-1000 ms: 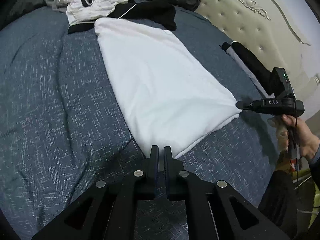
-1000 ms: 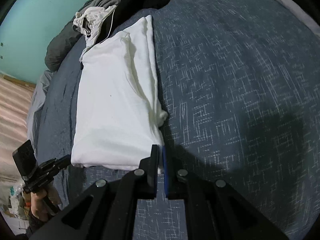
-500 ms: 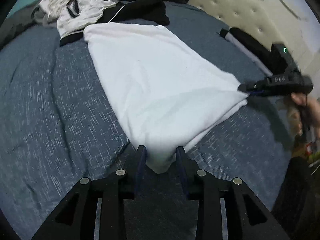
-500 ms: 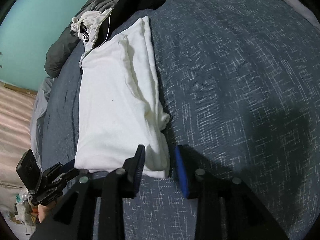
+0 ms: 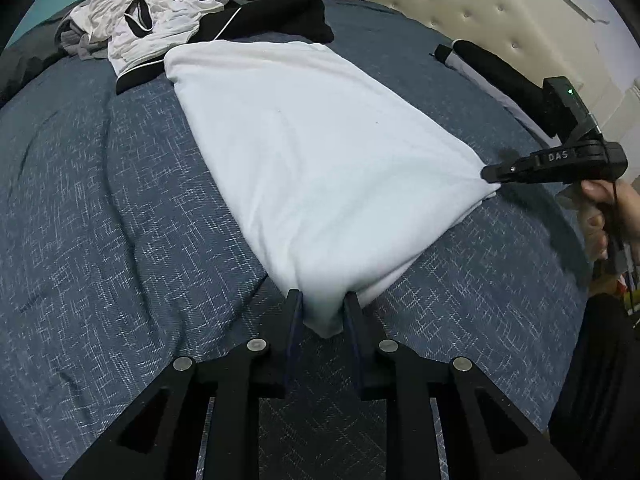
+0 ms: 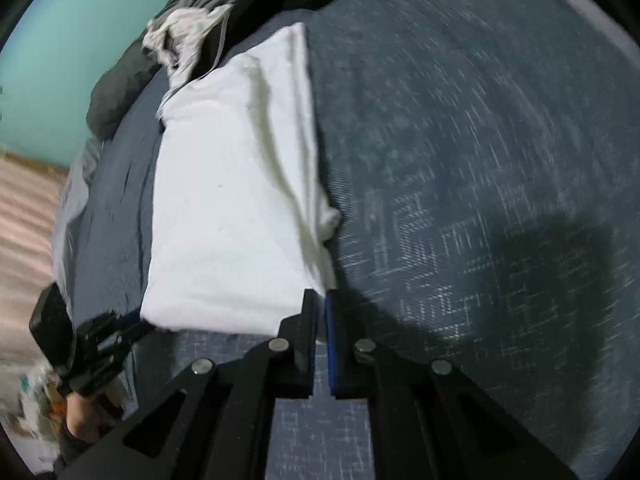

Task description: Fold clothes

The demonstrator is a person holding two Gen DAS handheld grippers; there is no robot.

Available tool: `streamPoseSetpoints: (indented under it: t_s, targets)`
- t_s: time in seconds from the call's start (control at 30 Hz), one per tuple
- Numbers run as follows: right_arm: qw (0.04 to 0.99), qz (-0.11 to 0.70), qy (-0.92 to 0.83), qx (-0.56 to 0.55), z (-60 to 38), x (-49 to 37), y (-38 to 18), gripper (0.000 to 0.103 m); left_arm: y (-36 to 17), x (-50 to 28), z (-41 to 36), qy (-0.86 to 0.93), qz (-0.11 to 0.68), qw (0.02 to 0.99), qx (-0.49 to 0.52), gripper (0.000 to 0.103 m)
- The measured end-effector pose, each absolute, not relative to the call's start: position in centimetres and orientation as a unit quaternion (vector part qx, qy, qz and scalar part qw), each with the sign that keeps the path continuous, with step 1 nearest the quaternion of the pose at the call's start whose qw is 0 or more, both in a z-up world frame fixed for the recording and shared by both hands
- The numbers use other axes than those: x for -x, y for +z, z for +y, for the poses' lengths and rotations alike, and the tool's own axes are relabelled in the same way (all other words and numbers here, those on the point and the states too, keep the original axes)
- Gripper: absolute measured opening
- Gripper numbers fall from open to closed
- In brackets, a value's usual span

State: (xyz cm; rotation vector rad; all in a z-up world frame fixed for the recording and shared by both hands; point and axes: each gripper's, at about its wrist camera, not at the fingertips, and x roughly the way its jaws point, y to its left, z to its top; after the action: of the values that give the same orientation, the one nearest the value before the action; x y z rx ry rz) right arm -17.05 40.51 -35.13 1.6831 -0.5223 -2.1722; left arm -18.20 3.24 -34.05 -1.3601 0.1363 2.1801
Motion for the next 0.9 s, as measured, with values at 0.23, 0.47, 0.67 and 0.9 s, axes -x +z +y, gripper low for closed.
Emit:
streamPoseSetpoints:
  t_s: [0.23, 0.47, 0.67, 0.9]
  targets:
    - [0.173, -0.168, -0.776, -0.582, 40.6, 17.5, -33.4, 0.013, -31.2, 18.7, 1.2, 0.801, -0.044, 0.32, 0.504, 0.023]
    - [0.192, -0.154, -0.802, -0.545, 40.2, 20.6, -30.2, 0.024, -31.1, 21.2, -0.3, 0.818, -0.096, 0.282, 0.491, 0.023]
    - [0.23, -0.129, -0.812, -0.52, 35.5, 27.4, -29.2, 0.025, -33.3, 22.1, 0.7, 0.816, -0.076, 0.255, 0.514, 0.023]
    - [0.217, -0.084, -0.817, -0.527, 31.6, 35.0, -29.3, 0.03, -34.2, 22.1, 1.3, 0.813, -0.065, 0.251, 0.521, 0.025]
